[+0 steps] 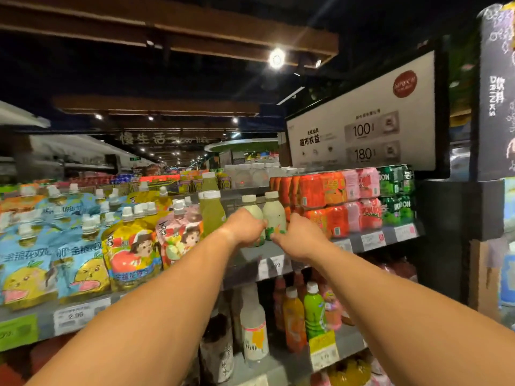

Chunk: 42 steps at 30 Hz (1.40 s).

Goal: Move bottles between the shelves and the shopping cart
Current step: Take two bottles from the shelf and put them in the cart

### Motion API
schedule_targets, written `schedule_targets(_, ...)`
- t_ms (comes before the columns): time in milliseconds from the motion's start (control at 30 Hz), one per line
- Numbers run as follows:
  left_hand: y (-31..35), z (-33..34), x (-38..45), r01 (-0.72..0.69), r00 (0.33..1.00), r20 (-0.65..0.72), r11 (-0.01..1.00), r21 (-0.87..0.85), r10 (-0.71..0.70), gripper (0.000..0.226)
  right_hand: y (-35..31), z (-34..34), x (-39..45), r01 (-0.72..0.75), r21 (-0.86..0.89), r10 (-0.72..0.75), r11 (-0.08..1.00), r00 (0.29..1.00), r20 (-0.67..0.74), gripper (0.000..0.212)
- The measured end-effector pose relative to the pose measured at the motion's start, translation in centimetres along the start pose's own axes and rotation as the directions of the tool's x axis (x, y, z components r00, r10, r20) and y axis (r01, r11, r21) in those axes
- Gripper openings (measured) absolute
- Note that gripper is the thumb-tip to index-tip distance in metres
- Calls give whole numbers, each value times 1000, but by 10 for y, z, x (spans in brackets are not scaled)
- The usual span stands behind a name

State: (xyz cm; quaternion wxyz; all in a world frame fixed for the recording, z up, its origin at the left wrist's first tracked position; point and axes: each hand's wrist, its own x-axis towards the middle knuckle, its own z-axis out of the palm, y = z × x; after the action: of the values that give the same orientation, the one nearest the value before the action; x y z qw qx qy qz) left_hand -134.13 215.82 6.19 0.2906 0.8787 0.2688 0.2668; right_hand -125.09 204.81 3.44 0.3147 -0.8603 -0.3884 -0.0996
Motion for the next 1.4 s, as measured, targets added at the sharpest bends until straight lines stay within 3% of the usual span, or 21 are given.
schedule_targets(133,2,22,49,139,987,-85,989,49,-134,35,8,22,64,32,64,-40,997,991,129,57)
schedule_targets(300,-3,40,103,292,938,-178,955,-54,-297,61,15,31,129,-45,198,34,979,998,58,70)
schedule_targets(533,-10,45,118,383,885,-209,906,-181,-416,56,19,46,165,-73,270,31,960,987,155,74)
schedule_targets(633,-11,49,113,359,895,-193,906,-223,-402,57,22,48,169,-97,279,46,956,982,185,71)
schedule_targets(700,-9,51,112,344,907,-209,929,-135,-366,47,25,47,167,-86,272,40,958,984,172,68)
schedule_targets(800,-5,54,107,316,905,-276,946,-71,-323,41,26,45,159,-65,274,37,959,993,109,58)
schedule_targets(967,15,41,85,269,867,-414,960,-77,-276,46,19,36,131,-25,302,11,953,999,50,62)
schedule_targets(1200,59,-28,16,22,825,-556,989,-148,-102,28,-29,-31,77,157,391,-111,907,984,-139,56)
schedule_targets(1400,39,-96,-102,75,753,-644,991,-115,-132,24,-109,-47,-18,331,433,-269,838,942,-201,54)
